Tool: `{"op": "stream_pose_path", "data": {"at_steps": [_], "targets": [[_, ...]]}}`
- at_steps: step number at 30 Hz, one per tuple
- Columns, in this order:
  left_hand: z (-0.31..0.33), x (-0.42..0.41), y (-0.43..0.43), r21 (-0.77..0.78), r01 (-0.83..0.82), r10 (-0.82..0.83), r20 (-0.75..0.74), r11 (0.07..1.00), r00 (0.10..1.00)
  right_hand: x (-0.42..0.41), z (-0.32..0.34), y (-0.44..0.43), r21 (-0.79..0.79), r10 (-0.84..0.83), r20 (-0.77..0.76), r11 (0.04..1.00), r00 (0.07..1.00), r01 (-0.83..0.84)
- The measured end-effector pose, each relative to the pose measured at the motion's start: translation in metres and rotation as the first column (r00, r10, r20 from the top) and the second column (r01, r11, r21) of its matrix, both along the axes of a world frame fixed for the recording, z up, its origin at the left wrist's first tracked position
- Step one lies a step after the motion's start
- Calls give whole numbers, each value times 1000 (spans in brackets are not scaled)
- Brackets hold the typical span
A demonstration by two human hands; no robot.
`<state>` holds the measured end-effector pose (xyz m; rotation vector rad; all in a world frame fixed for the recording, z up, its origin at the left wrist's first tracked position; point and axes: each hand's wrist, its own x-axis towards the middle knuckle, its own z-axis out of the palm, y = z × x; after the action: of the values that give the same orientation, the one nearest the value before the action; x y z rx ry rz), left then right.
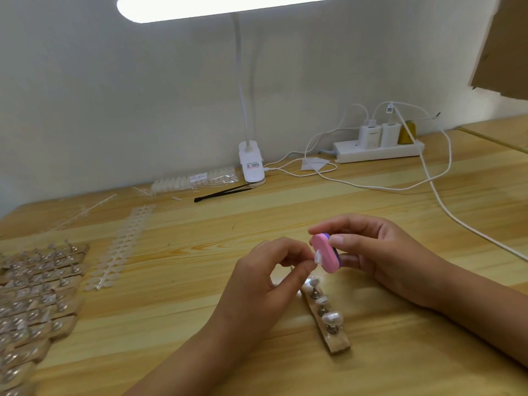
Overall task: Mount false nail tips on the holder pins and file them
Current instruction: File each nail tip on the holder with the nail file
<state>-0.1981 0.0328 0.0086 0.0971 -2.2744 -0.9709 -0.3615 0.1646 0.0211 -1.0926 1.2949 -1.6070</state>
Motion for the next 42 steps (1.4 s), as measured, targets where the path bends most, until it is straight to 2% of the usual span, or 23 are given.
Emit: {"op": "stream_pose_path", "data": {"at_steps": [2, 6, 11, 16, 22, 26, 29, 33, 36, 40, 42], "targets": [[0, 0, -1, 29, 2, -2, 8, 1000, 1000, 1, 0, 1, 1, 12, -11, 1000, 1000, -12], [0, 0, 1, -13, 13, -13, 17, 1000, 1000, 0, 0, -1, 1, -19, -19, 1000, 1000, 19], [2, 0, -2, 109, 8, -10, 18, 994, 1000, 3, 1, 1, 15, 11, -44, 1000, 999, -10], [0, -1, -1, 57, 33, -35, 28, 998, 999, 1, 1, -3, 5, 0, -45, 1000, 999, 0], [1, 0, -6, 242, 56, -59, 7, 969, 998, -2, 2, 4, 37, 50, -65, 998, 997, -47], [2, 1, -8, 338, 50, -52, -3, 940, 999, -2, 1, 2, 9, 10, 11, 1000, 1000, -10], [2, 0, -6, 302, 37, -38, -4, 953, 999, -3, 2, 2, -1, 3, 80, 1000, 997, -3], [2, 0, -4, 229, 9, -2, -30, 973, 1000, 2, 2, 2, 12, 61, 65, 998, 996, -62], [2, 1, -3, 159, -9, 14, -33, 987, 999, 4, 3, 2, 7, 18, 53, 1000, 998, -19], [2, 0, -2, 133, -28, 33, -37, 991, 999, 6, 2, 2, 23, 65, 49, 998, 997, -66], [1, 1, -3, 127, -27, 32, -42, 992, 999, 6, 2, 1, -9, 23, 72, 1000, 997, -22]]}}
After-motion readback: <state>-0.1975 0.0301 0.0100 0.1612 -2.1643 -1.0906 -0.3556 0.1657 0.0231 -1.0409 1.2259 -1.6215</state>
